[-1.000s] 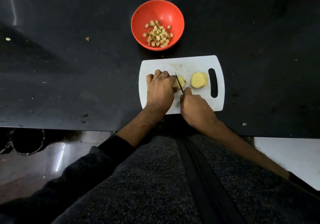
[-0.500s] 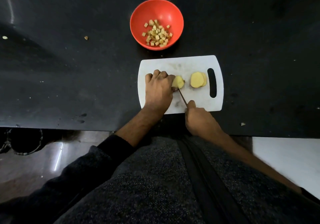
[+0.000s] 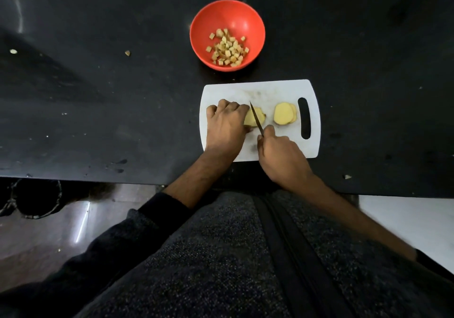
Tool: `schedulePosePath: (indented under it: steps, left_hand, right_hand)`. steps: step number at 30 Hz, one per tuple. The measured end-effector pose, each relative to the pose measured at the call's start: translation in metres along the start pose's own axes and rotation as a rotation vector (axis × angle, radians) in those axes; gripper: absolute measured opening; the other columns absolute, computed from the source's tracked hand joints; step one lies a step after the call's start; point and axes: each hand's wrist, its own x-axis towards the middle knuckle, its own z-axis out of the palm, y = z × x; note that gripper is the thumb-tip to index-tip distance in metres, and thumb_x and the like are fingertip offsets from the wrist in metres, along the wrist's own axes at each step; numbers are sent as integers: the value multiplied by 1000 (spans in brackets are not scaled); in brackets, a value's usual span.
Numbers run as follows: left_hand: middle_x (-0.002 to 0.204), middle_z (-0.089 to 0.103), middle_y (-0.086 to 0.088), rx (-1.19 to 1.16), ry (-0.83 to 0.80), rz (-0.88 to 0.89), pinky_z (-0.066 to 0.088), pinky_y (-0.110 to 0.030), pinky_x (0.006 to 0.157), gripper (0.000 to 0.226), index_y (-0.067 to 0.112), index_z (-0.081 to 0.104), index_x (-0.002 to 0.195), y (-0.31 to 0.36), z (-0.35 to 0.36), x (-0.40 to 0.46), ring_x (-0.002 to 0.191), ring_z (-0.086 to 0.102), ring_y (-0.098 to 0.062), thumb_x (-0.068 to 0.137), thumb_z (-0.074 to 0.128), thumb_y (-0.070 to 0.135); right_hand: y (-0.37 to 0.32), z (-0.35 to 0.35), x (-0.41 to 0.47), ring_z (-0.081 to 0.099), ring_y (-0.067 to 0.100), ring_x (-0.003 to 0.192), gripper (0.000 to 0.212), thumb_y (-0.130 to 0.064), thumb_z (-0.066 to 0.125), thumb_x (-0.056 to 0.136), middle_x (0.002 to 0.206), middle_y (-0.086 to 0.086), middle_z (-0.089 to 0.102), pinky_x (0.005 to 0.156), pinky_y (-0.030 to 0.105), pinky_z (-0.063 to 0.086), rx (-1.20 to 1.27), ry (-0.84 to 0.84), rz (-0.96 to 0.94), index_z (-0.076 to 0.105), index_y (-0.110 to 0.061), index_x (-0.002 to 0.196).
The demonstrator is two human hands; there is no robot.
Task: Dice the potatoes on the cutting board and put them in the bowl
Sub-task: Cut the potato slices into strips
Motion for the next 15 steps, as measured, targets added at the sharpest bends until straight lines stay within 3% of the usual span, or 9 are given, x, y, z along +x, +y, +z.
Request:
schedulePosePath:
  steps: [8,15]
  left_hand:
    - [81,71,2,16,63,25,21,-32,76,15,20,76,92,-2,4,2,91,56,-25,77,77,22]
    - [75,68,-2,-43,61,46,17,-30,74,15,16,77,90,-3,3,2,86,54,-26,78,67,14]
  right_hand:
    - [-5,5,9,57,32,73,27,-30,29,106,89,13,62,60,37,36,-10,-51,26,44,-10,114]
    - [-6,7,14,62,36,81,25,-28,31,105,93,16,64,63,38,39,69,-113,52,44,-9,116]
